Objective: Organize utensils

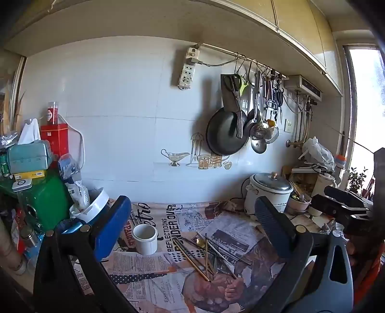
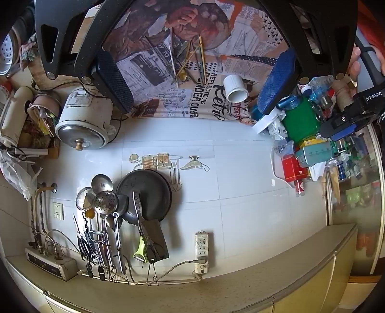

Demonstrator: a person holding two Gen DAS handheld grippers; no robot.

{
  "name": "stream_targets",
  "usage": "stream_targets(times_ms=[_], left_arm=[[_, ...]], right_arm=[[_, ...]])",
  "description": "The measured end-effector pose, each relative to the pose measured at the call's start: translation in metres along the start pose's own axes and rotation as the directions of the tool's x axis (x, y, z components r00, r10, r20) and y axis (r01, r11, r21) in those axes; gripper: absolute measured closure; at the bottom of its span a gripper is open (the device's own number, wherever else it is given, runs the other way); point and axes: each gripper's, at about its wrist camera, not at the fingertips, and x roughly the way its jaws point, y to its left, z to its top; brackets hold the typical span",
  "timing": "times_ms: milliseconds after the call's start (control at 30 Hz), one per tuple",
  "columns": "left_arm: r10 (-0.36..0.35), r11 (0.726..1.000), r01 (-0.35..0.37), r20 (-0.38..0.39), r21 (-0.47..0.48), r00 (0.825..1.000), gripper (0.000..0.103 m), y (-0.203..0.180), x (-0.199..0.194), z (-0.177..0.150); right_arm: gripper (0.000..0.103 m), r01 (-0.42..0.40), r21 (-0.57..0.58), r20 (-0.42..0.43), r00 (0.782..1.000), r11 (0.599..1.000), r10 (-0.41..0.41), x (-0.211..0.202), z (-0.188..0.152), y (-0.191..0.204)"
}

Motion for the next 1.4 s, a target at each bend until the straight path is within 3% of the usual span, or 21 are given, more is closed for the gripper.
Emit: stream_targets(times_ms=[400, 1400], left_arm=[[0.025, 1.000, -0.025, -0.002, -0.009, 1.000, 0.000, -0.004, -0.001, -0.001], [0.009, 1.000, -0.009, -0.012, -0.011, 1.000, 0.000, 0.003, 0.014, 0.003]], right_arm=[[0.000, -0.008, 0.009, 0.000, 1.000, 1.000, 0.008, -0.002, 0.002, 0.004], [0.000, -0.008, 0.013, 0.004, 1.000, 1.000, 0.008, 0.005, 0.005, 0.001]])
